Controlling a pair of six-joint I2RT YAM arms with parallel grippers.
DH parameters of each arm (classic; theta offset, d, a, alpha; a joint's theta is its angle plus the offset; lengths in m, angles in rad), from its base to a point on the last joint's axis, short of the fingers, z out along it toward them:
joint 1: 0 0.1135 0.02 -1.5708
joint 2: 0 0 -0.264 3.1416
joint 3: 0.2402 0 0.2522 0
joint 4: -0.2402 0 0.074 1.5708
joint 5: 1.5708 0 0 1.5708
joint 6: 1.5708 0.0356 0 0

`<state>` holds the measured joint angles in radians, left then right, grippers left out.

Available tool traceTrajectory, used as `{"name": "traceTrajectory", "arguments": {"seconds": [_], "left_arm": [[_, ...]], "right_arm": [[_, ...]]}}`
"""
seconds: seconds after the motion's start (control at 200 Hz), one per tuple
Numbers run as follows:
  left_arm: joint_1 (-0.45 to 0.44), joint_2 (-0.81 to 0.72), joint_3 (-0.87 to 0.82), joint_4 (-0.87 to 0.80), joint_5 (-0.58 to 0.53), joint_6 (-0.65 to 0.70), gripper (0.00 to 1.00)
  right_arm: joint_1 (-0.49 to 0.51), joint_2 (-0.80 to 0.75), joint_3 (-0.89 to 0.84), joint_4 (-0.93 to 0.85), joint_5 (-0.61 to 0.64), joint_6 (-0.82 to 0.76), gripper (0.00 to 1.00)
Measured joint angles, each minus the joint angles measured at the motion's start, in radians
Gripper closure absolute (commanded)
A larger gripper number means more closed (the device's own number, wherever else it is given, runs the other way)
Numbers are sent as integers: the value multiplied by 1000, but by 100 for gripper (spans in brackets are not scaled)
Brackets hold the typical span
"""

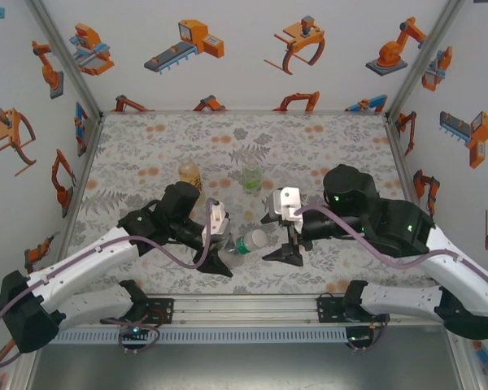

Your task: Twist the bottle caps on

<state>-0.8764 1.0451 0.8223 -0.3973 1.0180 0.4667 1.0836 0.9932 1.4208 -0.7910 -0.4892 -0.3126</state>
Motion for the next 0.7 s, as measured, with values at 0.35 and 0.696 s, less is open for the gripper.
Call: {"name": "traceTrajectory", "arguments": {"seconds": [0.35,0.696], "left_arm": [[0,15,10,-38,39,3,100],[-1,35,16,-41,60,10,100]], "right_arm": [[0,21,0,-5,-55,-48,42],[0,41,0,2,-53,-51,54]]}}
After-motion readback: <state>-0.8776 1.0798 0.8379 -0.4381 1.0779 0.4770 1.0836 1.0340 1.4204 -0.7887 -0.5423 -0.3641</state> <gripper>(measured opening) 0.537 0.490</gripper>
